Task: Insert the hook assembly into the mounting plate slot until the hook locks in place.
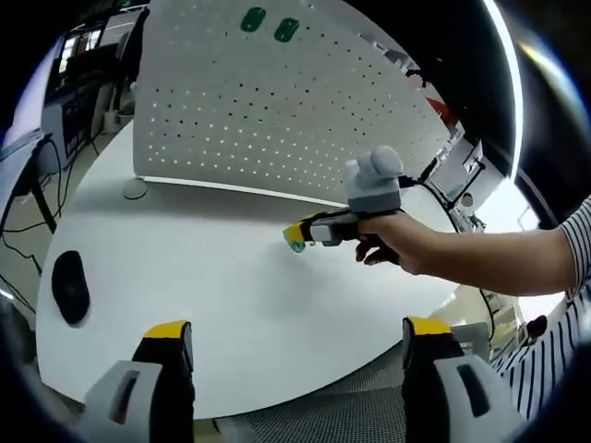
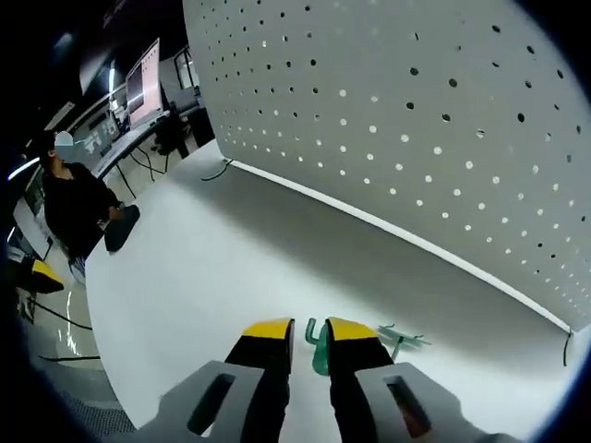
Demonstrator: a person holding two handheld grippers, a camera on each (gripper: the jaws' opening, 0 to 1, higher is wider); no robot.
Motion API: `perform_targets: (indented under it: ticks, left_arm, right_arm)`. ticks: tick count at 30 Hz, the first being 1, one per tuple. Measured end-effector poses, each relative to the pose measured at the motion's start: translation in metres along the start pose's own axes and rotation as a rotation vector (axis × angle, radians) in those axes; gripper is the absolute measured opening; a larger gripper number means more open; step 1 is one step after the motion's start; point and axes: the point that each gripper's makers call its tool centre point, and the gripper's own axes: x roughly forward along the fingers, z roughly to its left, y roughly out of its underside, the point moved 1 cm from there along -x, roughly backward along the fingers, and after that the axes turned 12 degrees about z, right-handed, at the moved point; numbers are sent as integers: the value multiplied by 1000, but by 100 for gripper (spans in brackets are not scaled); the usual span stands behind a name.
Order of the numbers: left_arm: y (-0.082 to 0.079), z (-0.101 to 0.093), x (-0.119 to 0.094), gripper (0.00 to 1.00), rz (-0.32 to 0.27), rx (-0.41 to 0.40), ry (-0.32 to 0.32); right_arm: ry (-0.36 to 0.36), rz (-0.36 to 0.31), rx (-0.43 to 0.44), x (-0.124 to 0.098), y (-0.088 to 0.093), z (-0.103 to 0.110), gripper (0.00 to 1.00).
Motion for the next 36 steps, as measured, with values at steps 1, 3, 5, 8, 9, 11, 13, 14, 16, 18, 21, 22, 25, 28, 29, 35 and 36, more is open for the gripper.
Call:
perform_targets:
  ticks: [1,3,5,8,9,11,13,14,16,18,21,22,25,28,29,35,36]
  left_arm:
    - [0,-1,0,96,2,2,1]
    - [0,-1,0,96,1,5,1]
    - [0,-1,0,96,2,3,2]
    - [1,-1,0,96,2,3,2]
    - [1,-1,0,96,3,5,3]
    - [0,-2,0,96,2,5,3]
    - [-2,-2,-1,96,-4,1,5]
    - [-3,-3,-1,96,-7,2,5]
    - [-4,-4,-1,96,-6,9,5]
    - [-4,-5,-1,96,-5,11,5]
    - [-6,-7,-1,96,-10,15,5]
    - [-6,-7,-1,96,-10,16,5]
    - [-8,-8,-1,96,-13,21,4]
    - [-9,-9,0,96,-17,24,2]
    - [-10,-9,0,96,-18,25,3]
    - [-18,-7,-1,95,-28,34,-5]
    - [-21,-7,-1,95,-32,37,-8]
  right_arm:
    - [3,8,-1,0,1,-1,5]
    - [7,11,-2,-1,2,-3,3]
    - [15,10,-1,-2,1,-5,2]
    - [9,3,22,-4,0,-7,0]
    - [6,0,18,-6,0,-6,0]
    - [15,-7,-2,-6,-1,-5,0]
    - [15,-10,-2,-8,-1,-5,0]
    - [7,-14,10,-9,-1,-4,0]
    - [2,-20,16,-11,-2,-3,0]
    - [1,-33,15,-15,-5,-1,0]
    - [-8,-46,28,-20,-7,-2,0]
    - [-13,-56,40,-23,-8,-1,0]
    - [-19,-87,51,-34,-12,-1,0]
    - [-33,-112,66,-43,-15,1,0]
    - [-36,-126,71,-48,-16,1,0]
    - [-74,-186,103,-74,-17,6,0]
    - [-80,-198,110,-78,-17,7,0]
